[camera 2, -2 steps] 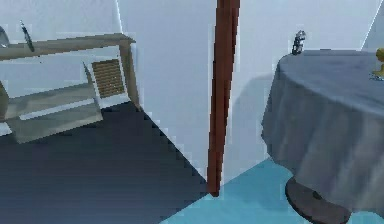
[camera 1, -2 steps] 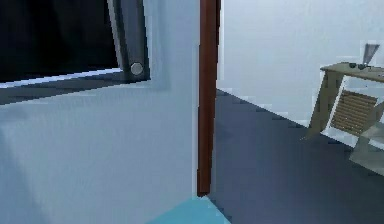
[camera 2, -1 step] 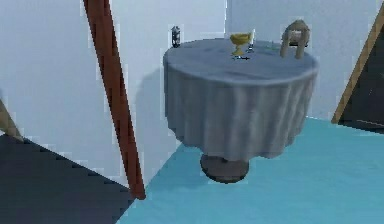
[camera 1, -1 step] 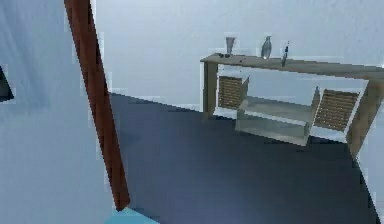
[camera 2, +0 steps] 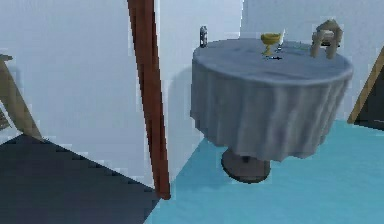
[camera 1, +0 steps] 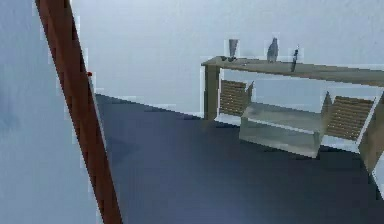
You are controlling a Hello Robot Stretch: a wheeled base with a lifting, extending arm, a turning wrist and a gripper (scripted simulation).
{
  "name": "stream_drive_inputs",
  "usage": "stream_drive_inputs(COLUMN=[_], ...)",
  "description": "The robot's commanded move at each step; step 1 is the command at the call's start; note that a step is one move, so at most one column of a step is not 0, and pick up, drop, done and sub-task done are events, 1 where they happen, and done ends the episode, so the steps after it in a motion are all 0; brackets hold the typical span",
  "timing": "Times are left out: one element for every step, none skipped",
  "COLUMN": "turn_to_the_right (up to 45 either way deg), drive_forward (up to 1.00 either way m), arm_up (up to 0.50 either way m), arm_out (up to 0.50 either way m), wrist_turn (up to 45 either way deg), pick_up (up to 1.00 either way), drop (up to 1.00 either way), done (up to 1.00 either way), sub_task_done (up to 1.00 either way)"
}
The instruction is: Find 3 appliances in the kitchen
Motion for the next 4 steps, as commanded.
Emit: stream_drive_inputs(turn_to_the_right=[0.0, 39.0, 0.0, -45.0], drive_forward=[1.00, 0.00, 0.05, 0.00], arm_up=[0.00, 0.00, 0.00, 0.00], arm_out=[0.00, 0.00, 0.00, 0.00], wrist_turn=[0.0, 0.0, 0.0, 0.0], pick_up=[0.00, 0.00, 0.00, 0.00], drop=[0.00, 0.00, 0.00, 0.00], done=[0.00, 0.00, 0.00, 0.00], sub_task_done=[0.00, 0.00, 0.00, 0.00])
